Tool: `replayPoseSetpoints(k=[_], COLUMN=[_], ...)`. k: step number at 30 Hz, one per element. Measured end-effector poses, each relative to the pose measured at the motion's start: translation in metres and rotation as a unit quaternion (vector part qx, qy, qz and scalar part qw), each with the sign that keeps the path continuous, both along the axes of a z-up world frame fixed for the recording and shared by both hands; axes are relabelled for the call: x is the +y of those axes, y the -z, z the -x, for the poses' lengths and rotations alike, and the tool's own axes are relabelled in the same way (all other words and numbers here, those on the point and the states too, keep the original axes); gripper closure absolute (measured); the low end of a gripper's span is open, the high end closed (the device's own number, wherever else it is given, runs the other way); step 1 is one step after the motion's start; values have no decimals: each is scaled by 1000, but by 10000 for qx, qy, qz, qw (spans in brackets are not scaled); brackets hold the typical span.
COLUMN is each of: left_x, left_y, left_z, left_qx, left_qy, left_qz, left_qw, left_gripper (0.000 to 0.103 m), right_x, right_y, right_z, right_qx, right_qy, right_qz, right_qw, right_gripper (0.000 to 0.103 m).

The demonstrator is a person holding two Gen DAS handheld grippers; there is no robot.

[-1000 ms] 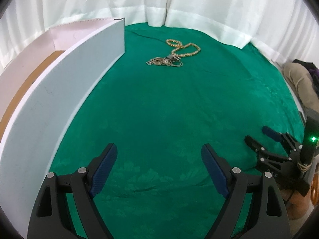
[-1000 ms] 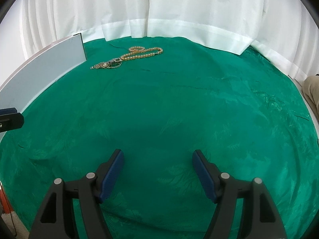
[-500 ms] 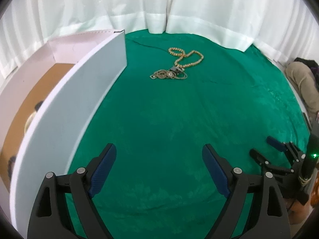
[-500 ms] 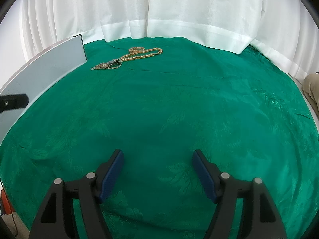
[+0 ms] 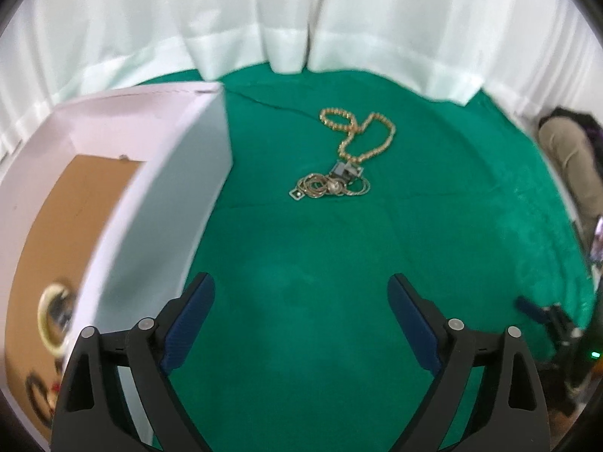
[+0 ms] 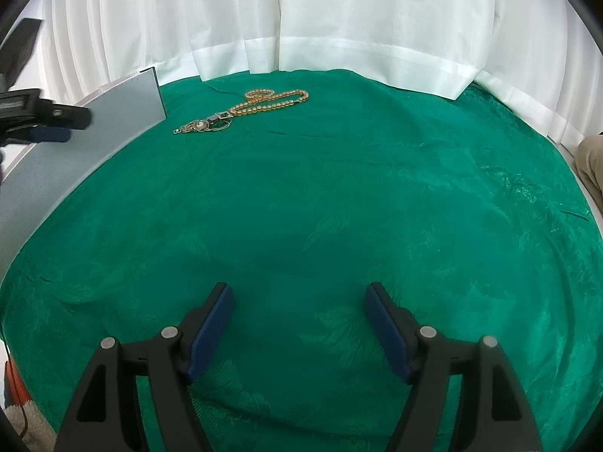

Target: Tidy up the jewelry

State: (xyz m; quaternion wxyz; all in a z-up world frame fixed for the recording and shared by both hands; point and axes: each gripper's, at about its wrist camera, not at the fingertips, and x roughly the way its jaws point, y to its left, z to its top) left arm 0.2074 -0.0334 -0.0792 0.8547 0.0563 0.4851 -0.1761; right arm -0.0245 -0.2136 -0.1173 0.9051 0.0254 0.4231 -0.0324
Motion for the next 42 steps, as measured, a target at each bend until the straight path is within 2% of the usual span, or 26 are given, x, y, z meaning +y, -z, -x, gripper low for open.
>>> replayPoseSetpoints(k=[5, 10, 14, 16, 17, 19, 21, 29, 34, 38, 42], left_x=[-39, -73, -86, -85, -83, -79, -74, -51, -32, -17, 3], left_y=[28, 42, 57, 62, 60, 57, 55, 24, 14, 15, 19], left_z=[-38, -77, -93, -95, -92, -90, -89, -38, 11, 47, 81], left_qx=[-25, -215, -139, -47, -156, -198, -89, -245, -52, 92, -11], left_qy=[381, 557, 704, 770, 759, 760, 723, 641, 660, 565, 392], left_qz=[-302, -419, -468, -341, -262, -173, -26, 445, 653, 684, 412], left_qw=[9988, 9973, 9963, 9964, 9966, 9968, 9973, 9967, 9957, 9960, 9984], left_gripper=[10, 10, 11, 26, 34, 71, 76, 79, 78, 78, 78], right_x=[0, 0, 0, 0, 0, 0, 2, 4, 3, 1, 1], right_y=[0, 0, 0, 0, 0, 0, 0, 0, 0, 0, 0], right_z=[0, 0, 0, 1, 1, 2, 1, 2, 1, 1, 0], right_qx=[0, -1, -1, -5, -9, -17, -17, -20, -25, -29, -20], right_qy=[4, 4, 5, 7, 7, 5, 4, 5, 11, 14, 19], right_qz=[1, -6, -6, -18, -35, -70, -76, -94, -116, -135, -109], right_qw=[10000, 10000, 10000, 10000, 10000, 10000, 10000, 10000, 9999, 9999, 9999], right_gripper=[28, 28, 27, 27, 27, 27, 27, 27, 27, 27, 27])
